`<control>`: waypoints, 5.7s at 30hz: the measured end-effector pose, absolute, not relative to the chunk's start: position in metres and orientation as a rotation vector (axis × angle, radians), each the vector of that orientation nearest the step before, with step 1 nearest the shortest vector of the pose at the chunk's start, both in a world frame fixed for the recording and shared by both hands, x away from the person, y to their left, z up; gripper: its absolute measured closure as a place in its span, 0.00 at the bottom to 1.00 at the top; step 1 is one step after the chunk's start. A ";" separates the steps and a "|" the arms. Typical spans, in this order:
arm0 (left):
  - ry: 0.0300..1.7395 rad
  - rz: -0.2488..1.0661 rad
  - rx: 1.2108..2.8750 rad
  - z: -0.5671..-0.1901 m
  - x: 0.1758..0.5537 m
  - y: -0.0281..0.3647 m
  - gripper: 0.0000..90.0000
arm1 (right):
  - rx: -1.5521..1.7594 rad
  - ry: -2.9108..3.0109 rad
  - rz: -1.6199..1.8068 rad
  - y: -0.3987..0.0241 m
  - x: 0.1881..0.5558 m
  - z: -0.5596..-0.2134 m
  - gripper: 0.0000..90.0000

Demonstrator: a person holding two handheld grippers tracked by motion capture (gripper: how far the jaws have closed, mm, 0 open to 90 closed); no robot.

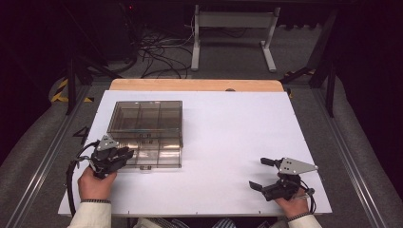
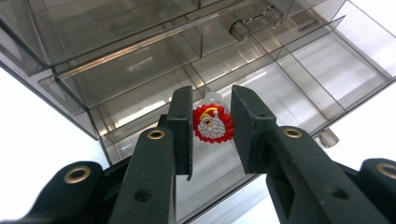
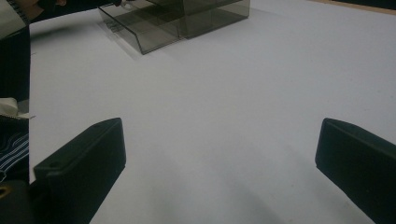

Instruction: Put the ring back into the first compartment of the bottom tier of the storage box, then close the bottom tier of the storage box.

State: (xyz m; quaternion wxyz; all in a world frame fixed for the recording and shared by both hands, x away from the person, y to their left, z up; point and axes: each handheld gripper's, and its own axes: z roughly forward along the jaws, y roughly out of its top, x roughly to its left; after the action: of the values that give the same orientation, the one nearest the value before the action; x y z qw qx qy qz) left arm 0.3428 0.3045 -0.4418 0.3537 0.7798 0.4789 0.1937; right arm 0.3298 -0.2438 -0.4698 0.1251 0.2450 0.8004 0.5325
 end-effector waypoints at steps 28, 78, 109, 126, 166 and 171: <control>1.306 0.493 2.058 -0.447 0.347 0.306 0.77 | 0.712 2.332 1.553 -0.244 0.330 -0.470 0.03; 1.084 0.344 2.206 -0.431 0.314 0.283 1.00 | 0.711 2.338 1.548 -0.243 0.330 -0.470 0.03; 1.155 0.301 2.349 -0.452 0.324 0.274 1.00 | 0.713 2.339 1.544 -0.243 0.330 -0.470 0.03; 1.193 0.334 2.318 -0.454 0.327 0.274 1.00 | 0.710 2.340 1.542 -0.243 0.330 -0.470 0.03; 1.214 0.372 2.108 -0.459 0.348 0.284 1.00 | 0.717 2.341 1.534 -0.242 0.330 -0.470 0.03; 1.220 0.377 2.085 -0.462 0.350 0.287 1.00 | 0.719 2.342 1.533 -0.242 0.330 -0.470 0.03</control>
State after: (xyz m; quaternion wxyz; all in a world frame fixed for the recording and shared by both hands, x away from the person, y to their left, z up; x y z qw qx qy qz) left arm 0.3502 0.2866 -0.4617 0.3415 0.8015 0.4690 0.1451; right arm 0.3303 -0.2424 -0.4699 0.1253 0.2469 0.8040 0.5263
